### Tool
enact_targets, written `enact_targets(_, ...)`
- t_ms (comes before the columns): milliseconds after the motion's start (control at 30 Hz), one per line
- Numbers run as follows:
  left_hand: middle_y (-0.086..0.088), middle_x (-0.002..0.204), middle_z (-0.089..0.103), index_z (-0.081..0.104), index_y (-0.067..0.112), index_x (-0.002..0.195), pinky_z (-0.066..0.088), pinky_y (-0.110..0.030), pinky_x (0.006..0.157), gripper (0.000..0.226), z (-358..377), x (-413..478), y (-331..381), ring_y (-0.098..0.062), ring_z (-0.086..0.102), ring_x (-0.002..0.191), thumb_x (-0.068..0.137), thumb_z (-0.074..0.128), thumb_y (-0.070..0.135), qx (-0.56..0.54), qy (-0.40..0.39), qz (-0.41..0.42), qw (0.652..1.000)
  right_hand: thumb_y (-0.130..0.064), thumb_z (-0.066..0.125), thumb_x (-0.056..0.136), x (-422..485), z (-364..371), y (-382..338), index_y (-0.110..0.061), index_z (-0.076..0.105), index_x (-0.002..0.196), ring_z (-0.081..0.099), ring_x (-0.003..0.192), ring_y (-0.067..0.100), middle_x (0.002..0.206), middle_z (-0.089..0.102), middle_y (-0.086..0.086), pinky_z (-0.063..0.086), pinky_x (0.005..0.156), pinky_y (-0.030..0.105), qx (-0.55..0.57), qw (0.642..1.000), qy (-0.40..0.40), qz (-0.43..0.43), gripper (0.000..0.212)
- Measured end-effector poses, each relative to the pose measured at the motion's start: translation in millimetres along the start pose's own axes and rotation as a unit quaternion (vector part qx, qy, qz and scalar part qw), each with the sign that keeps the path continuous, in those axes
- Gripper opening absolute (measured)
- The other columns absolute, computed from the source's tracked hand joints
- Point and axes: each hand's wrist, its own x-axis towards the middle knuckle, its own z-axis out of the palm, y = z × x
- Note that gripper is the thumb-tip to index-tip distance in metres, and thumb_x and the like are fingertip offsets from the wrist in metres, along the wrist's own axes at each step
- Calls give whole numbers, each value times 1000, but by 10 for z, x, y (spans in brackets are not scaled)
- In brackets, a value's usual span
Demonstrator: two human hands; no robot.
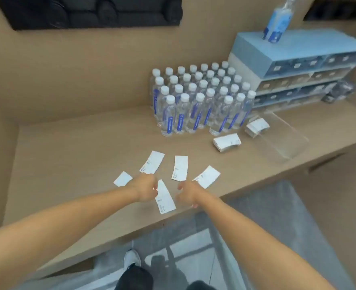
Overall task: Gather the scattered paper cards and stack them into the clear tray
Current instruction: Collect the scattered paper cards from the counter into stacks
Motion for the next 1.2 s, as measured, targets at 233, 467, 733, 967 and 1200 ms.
enact_targets(233, -6, 118, 56, 54, 16, 120, 51, -38, 88, 42, 107, 402, -130, -29, 58, 112, 84, 63, 35, -8, 23, 57, 998, -34, 65, 83, 113, 700, -44, -10, 56, 107, 57, 89, 23, 111, 62, 8, 49, 76, 31, 159, 972, 123, 119, 35)
enact_targets(467, -3, 124, 49, 51, 17, 122, 49, -39, 91, 56, 220, 610, -111, -26, 47, 115, 76, 74, 40, 44, 15, 78, 996, -32, 68, 86, 158, 1096, -237, -20, 43, 111, 61, 92, 21, 118, 40, -1, 55, 78, 36, 251, 926, 230, 164, 38)
enact_targets(733, -7, 113, 58, 59, 11, 109, 49, -34, 90, 52, 161, 803, -100, -25, 55, 108, 66, 85, 24, -51, -24, 59, 997, -29, 73, 82, 232, 1108, -200, -16, 50, 107, 59, 94, 22, 117, 42, -1, 50, 73, 31, 249, 919, 239, 191, 36)
enact_targets(967, 4, 80, 59, 62, 19, 84, 46, -22, 67, 23, -162, 1030, 142, -18, 58, 80, 73, 81, 14, -128, -81, 93, 984, -23, 71, 81, 252, 1027, -94, -22, 42, 84, 59, 82, 18, 93, 56, -2, 55, 69, 35, 368, 874, 250, 194, 29)
enact_targets(1200, -8, 103, 74, 73, 10, 107, 45, -20, 78, 27, -463, 1318, 749, -12, 62, 84, 80, 73, 9, -112, -60, 167, 978, -12, 68, 82, 236, 566, 128, -20, 45, 75, 71, 80, 31, 87, 63, 11, 61, 63, 34, 480, 806, 283, 198, 26)
